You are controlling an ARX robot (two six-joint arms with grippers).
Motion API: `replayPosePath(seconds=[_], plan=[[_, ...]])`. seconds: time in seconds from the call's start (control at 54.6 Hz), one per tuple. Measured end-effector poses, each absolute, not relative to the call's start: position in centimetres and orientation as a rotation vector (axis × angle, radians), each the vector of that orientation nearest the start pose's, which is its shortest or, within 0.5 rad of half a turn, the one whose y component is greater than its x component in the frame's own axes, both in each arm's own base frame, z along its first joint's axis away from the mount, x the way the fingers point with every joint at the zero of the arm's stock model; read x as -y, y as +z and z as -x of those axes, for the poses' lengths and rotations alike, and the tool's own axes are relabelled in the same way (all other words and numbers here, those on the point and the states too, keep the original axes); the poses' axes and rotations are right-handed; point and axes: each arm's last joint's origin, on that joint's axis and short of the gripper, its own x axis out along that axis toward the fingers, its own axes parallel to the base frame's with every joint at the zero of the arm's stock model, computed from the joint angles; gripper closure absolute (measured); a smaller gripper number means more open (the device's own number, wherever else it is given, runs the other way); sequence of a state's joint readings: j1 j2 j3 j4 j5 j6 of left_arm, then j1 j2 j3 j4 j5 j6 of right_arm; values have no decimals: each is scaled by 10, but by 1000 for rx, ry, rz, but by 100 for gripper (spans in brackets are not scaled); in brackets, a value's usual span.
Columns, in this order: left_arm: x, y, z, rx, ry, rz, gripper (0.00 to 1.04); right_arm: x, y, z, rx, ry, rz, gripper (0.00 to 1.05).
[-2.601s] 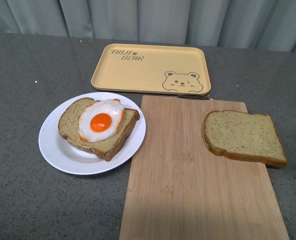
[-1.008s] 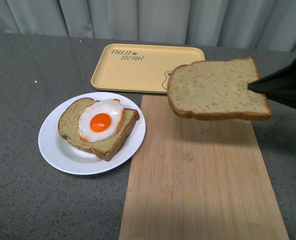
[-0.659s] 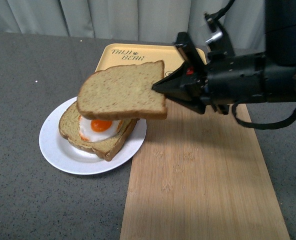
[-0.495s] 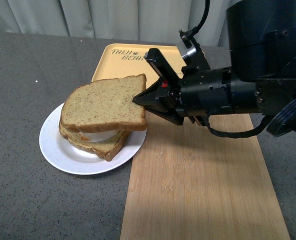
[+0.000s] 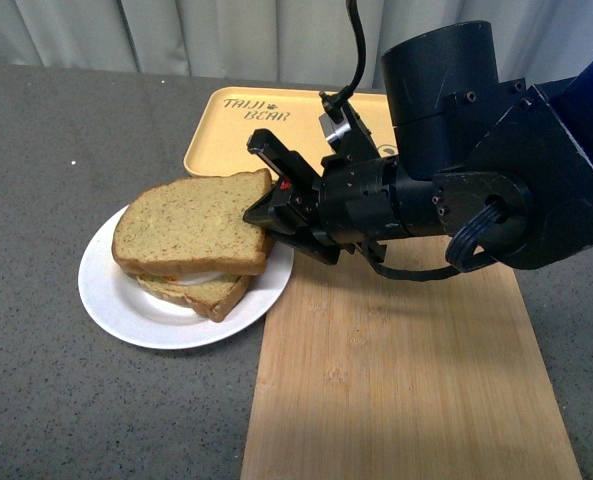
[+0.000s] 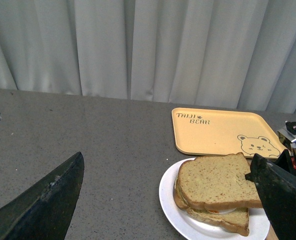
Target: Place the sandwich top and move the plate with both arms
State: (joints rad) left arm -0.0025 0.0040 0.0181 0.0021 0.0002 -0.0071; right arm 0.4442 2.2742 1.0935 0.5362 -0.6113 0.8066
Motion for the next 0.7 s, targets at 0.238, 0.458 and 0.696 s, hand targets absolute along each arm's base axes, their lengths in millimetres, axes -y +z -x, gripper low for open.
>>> replayPosePath(seconds=[0.238, 0.458, 0.696], plan=[[0, 170, -97, 16, -2, 7, 7, -154, 72, -347, -896, 570, -624, 46], [0, 170, -97, 16, -2, 7, 7, -85, 124, -294, -65, 40, -165, 65], [0, 170, -97, 16, -2, 7, 7, -48, 138, -244, -21, 7, -13, 104]])
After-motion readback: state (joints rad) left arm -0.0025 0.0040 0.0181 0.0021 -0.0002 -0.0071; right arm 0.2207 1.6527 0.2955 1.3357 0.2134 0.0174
